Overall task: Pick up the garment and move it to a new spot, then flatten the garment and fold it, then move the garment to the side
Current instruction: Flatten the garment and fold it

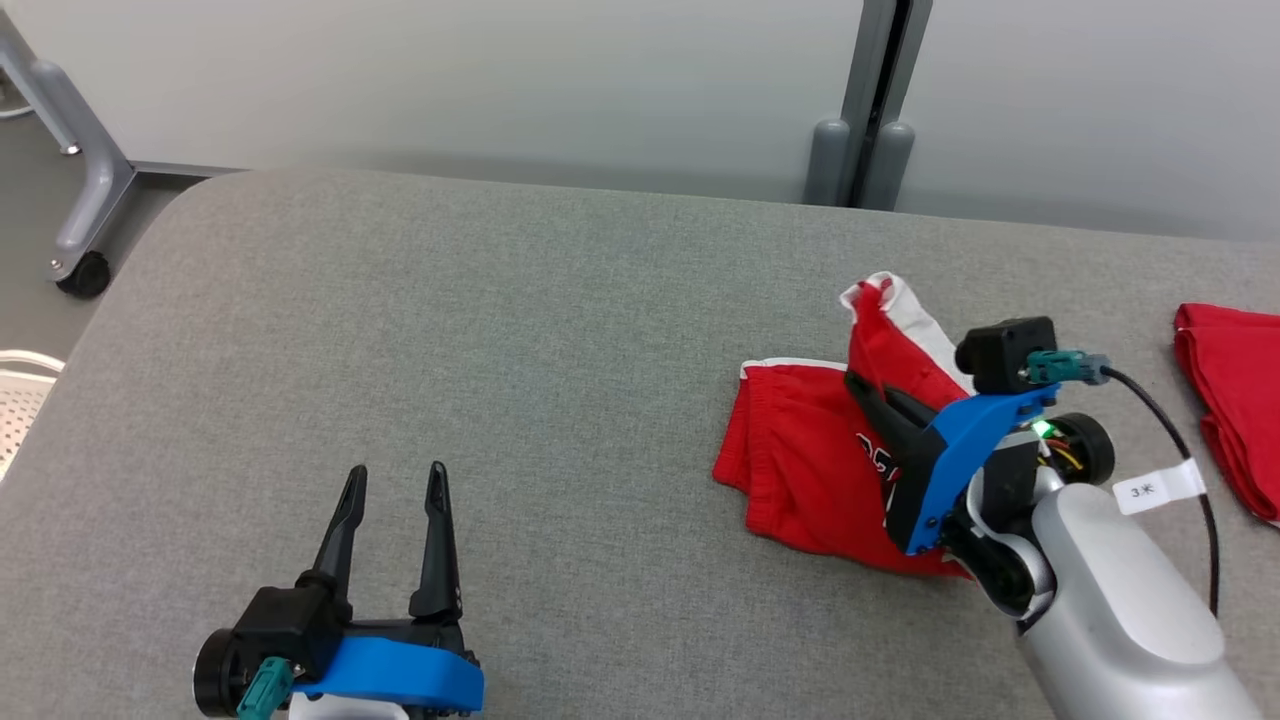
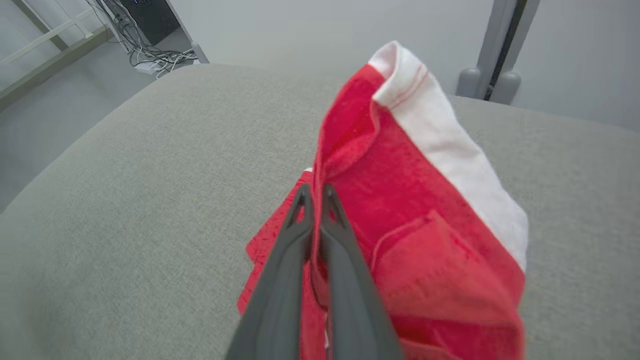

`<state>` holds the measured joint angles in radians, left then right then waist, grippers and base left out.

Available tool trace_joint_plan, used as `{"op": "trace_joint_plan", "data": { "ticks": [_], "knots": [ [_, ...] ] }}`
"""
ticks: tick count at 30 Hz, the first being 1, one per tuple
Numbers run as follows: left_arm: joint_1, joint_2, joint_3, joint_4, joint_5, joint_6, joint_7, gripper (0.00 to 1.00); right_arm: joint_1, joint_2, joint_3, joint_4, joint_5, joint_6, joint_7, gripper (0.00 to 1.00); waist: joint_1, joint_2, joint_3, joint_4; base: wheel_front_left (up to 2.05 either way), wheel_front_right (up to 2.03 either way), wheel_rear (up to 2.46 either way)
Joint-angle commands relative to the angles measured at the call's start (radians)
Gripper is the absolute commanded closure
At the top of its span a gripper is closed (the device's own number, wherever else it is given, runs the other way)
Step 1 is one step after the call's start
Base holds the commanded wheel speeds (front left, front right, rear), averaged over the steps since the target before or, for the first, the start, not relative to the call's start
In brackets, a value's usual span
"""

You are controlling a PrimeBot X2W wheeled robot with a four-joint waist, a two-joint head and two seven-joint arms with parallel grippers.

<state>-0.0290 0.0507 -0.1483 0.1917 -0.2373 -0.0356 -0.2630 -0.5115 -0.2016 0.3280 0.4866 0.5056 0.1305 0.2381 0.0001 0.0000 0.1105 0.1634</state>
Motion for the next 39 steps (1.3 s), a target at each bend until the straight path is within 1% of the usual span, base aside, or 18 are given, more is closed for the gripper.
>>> {"op": "trace_joint_plan", "data": {
  "ticks": [1,8,9,10,11,15,17,20,24,25,26,29,32,35,39],
  "knots": [
    [-0.020,-0.001,-0.007,-0.002,-0.007,0.005,-0.002,0.00,-0.016,0.015,0.007,0.004,-0.011,0.001,0.003,1.00,-0.0001,0.0000,0.011,0.011,0.00,0.00,0.00],
    [-0.046,0.000,-0.039,-0.002,-0.023,0.017,-0.002,0.00,-0.038,0.085,0.011,0.072,-0.046,0.001,-0.014,1.00,-0.0001,0.0000,0.039,0.035,0.00,0.00,0.00],
    [-0.048,0.000,-0.043,-0.001,-0.026,0.017,-0.002,0.00,-0.039,0.091,0.014,0.087,-0.048,0.001,-0.019,0.92,-0.0001,0.0000,0.041,0.037,0.00,0.00,0.00],
    [-0.052,0.000,-0.046,0.000,-0.025,0.020,-0.002,0.00,-0.041,0.095,0.017,0.099,-0.052,0.001,-0.024,0.26,-0.0001,0.0000,0.042,0.038,0.00,0.00,0.00],
    [-0.054,0.000,-0.049,0.002,-0.027,0.022,-0.002,0.00,-0.043,0.099,0.021,0.108,-0.054,0.001,-0.034,0.00,-0.0001,0.0000,0.042,0.039,0.00,0.00,0.00],
    [-0.049,0.000,-0.047,0.006,-0.030,0.025,-0.002,0.00,-0.036,0.098,0.038,0.105,-0.050,0.001,-0.102,0.00,-0.0001,0.0000,0.032,0.029,0.00,0.00,0.00],
    [-0.042,0.000,-0.042,0.010,-0.026,0.023,-0.002,0.00,-0.021,0.078,0.048,0.082,-0.049,0.001,-0.147,0.00,-0.0001,0.0000,0.023,0.020,0.00,0.00,0.00],
    [-0.028,0.000,-0.035,0.011,-0.017,0.020,-0.002,0.00,0.007,0.040,0.031,0.037,-0.041,0.001,-0.215,0.00,-0.0001,0.0000,0.009,0.002,0.00,0.00,0.00],
    [-0.014,0.000,-0.025,0.010,-0.009,0.018,-0.002,0.00,0.069,-0.017,-0.027,-0.021,-0.043,0.001,-0.270,0.00,-0.0001,0.0000,-0.005,-0.020,0.00,0.00,0.00],
    [-0.014,0.000,-0.025,0.010,-0.009,0.018,-0.002,0.00,0.069,-0.017,-0.027,-0.021,-0.043,0.001,-0.270,0.00,-0.0001,0.0000,-0.005,-0.020,0.00,0.00,0.00],
    [-0.011,0.000,-0.021,0.010,-0.007,0.017,-0.002,0.00,0.088,-0.030,-0.045,-0.035,-0.044,0.001,-0.278,0.00,-0.0001,0.0000,-0.008,-0.025,0.00,0.00,0.00],
    [-0.001,0.000,-0.015,0.011,-0.004,0.011,-0.002,0.00,0.152,-0.068,-0.106,-0.076,-0.042,0.001,-0.289,0.00,-0.0001,0.0000,-0.016,-0.034,0.00,0.00,0.00],
    [0.005,0.000,-0.008,0.012,0.001,0.009,-0.002,0.00,0.216,-0.090,-0.170,-0.103,-0.045,0.001,-0.288,0.00,-0.0001,0.0000,-0.024,-0.041,0.00,0.00,0.00],
    [0.010,0.000,-0.003,0.012,0.006,0.002,-0.002,0.00,0.264,-0.092,-0.210,-0.126,-0.051,0.001,-0.274,0.00,-0.0001,0.0000,-0.029,-0.045,0.00,0.00,0.00],
    [0.017,0.000,0.005,0.012,0.010,-0.002,-0.002,0.00,0.297,-0.072,-0.226,-0.158,-0.061,0.001,-0.252,0.00,-0.0001,0.0000,-0.033,-0.048,0.00,0.00,0.00]
  ]
}}
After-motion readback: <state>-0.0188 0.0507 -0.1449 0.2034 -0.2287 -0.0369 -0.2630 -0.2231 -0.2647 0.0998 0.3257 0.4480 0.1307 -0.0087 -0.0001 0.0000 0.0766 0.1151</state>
